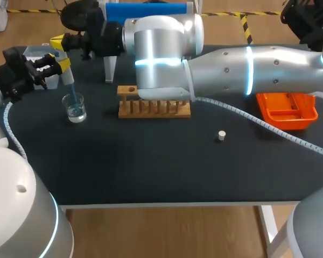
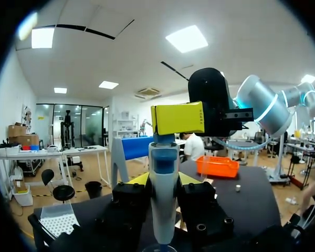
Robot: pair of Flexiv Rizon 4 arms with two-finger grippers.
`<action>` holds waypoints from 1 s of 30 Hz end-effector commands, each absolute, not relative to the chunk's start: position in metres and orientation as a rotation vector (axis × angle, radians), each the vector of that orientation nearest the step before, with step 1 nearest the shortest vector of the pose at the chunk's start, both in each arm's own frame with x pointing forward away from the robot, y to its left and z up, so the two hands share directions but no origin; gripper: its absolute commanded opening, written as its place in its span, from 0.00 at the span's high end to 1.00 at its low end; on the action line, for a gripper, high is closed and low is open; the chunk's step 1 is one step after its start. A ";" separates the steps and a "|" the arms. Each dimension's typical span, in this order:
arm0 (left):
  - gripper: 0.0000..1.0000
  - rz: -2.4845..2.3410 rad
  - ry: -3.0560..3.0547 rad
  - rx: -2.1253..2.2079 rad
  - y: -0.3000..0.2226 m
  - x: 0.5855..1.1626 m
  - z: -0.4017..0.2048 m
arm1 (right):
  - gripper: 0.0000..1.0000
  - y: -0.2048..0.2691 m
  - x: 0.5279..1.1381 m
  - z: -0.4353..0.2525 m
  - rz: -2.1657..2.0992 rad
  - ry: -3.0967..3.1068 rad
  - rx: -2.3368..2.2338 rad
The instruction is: Invert the test tube, pick up the pipette, mount the tip to pipette, aspirate from beaker and dispense into the tube, eject the tip, return the pipette, and cap with the stopper.
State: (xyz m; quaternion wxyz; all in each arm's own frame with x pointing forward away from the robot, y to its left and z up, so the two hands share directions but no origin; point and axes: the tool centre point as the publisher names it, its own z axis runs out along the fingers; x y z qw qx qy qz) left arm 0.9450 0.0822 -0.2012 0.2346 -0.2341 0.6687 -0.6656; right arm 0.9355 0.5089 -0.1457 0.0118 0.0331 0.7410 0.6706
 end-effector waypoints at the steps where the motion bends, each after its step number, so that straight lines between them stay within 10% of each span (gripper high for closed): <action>1: 1.00 -1.829 1.838 -0.642 0.084 0.945 -0.196 | 1.00 0.505 0.934 -0.137 2.104 2.276 0.096; 13: 1.00 -1.829 1.838 -0.642 0.084 0.945 -0.196 | 1.00 0.498 0.930 -0.099 2.117 2.231 0.048; 14: 1.00 -1.829 1.838 -0.642 0.084 0.945 -0.196 | 0.91 0.496 0.929 -0.098 2.109 2.239 0.079; 16: 1.00 -1.829 1.838 -0.642 0.084 0.945 -0.196 | 0.20 0.492 0.929 -0.097 2.088 2.252 0.096; 17: 1.00 -1.829 1.838 -0.642 0.084 0.945 -0.196 | 0.00 0.489 0.928 -0.096 2.080 2.254 0.094; 30: 1.00 -1.829 1.838 -0.642 0.084 0.945 -0.196 | 0.00 0.393 0.918 -0.073 2.012 2.268 0.021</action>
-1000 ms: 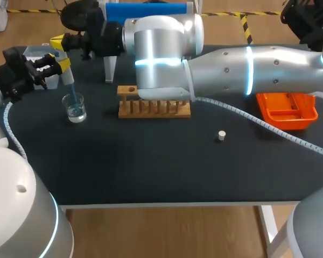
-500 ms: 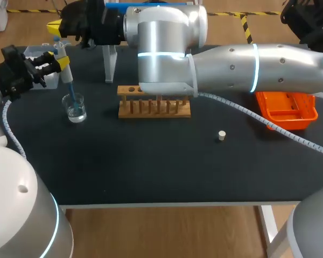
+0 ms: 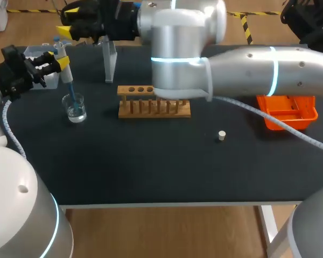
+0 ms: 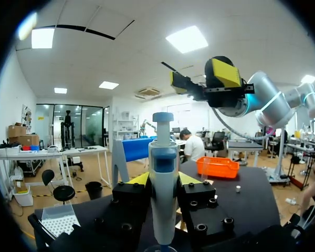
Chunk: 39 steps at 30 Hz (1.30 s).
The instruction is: Invert the test tube, pick up the pipette, mount the tip to pipette, aspirate from beaker and dispense into the tube, eject the tip, return the pipette, and cap with the stopper.
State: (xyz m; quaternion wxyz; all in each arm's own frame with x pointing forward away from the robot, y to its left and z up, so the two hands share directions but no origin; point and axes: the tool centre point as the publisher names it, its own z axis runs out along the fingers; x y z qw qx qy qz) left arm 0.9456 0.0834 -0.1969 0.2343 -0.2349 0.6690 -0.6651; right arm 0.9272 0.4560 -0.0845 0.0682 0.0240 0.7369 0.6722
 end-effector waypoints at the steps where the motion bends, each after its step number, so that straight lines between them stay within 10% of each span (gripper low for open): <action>1: 1.00 -1.829 1.838 -0.642 0.084 0.945 -0.196 | 0.00 0.385 0.917 -0.072 2.000 2.276 0.007; 19: 1.00 -1.829 1.838 -0.642 0.084 0.945 -0.196 | 0.00 0.233 0.912 -0.075 1.903 2.321 -0.155; 39: 1.00 -1.829 1.838 -0.642 0.084 0.945 -0.196 | 0.00 0.170 0.934 -0.141 1.876 2.409 -0.192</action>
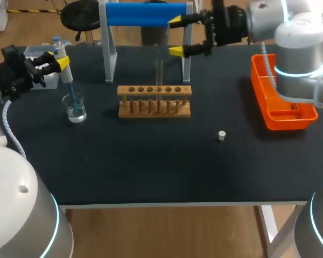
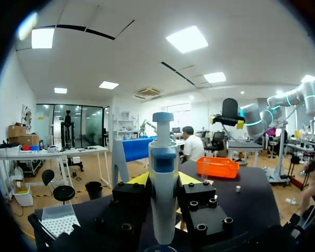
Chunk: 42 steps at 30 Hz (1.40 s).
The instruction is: Invert the test tube, pick up the pipette, mount the tip to pipette, aspirate from beaker and dispense into the tube, eject the tip, return the pipette, and cap with the stopper.
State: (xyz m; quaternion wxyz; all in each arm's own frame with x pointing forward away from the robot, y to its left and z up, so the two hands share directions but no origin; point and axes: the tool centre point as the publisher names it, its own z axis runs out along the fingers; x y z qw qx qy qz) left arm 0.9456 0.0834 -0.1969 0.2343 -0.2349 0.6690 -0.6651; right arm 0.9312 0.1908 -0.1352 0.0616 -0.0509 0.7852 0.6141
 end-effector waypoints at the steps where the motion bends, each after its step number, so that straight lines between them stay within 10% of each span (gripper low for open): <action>1: 1.00 -1.829 1.838 -0.642 0.084 0.945 -0.196 | 0.00 0.170 0.935 -0.145 1.879 2.415 -0.190; 42: 1.00 -1.829 1.838 -0.642 0.084 0.945 -0.196 | 0.00 0.208 0.949 -0.263 1.755 2.538 -0.023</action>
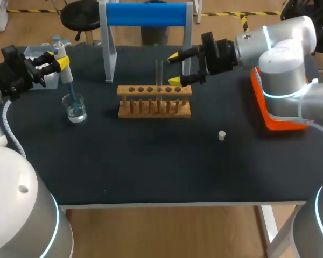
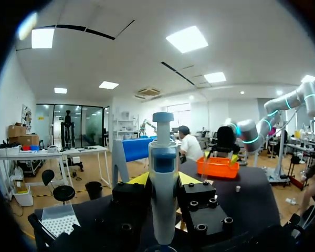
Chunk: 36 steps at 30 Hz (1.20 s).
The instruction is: Invert the test tube, pick up the pipette, mount the tip to pipette, aspirate from beaker and dispense into the tube, eject the tip, return the pipette, and cap with the stopper.
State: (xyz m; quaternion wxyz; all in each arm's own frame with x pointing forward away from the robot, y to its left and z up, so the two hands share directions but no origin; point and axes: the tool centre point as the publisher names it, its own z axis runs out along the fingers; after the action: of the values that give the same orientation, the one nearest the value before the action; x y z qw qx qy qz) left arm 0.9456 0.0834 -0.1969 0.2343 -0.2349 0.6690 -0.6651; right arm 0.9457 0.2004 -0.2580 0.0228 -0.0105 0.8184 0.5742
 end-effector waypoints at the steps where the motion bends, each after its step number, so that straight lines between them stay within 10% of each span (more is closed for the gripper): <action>1: 1.00 -1.829 1.838 -0.642 0.084 0.945 -0.196 | 0.00 0.208 0.950 -0.264 1.751 2.539 -0.022; 36: 1.00 -1.829 1.838 -0.642 0.084 0.945 -0.196 | 0.00 0.243 0.982 -0.287 1.584 2.520 0.015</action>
State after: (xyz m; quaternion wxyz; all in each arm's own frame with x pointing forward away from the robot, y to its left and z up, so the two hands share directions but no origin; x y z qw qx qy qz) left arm 0.9456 0.0834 -0.1969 0.2343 -0.2349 0.6690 -0.6651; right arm 0.9825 0.2388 -0.2848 0.0796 0.0034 0.8434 0.5313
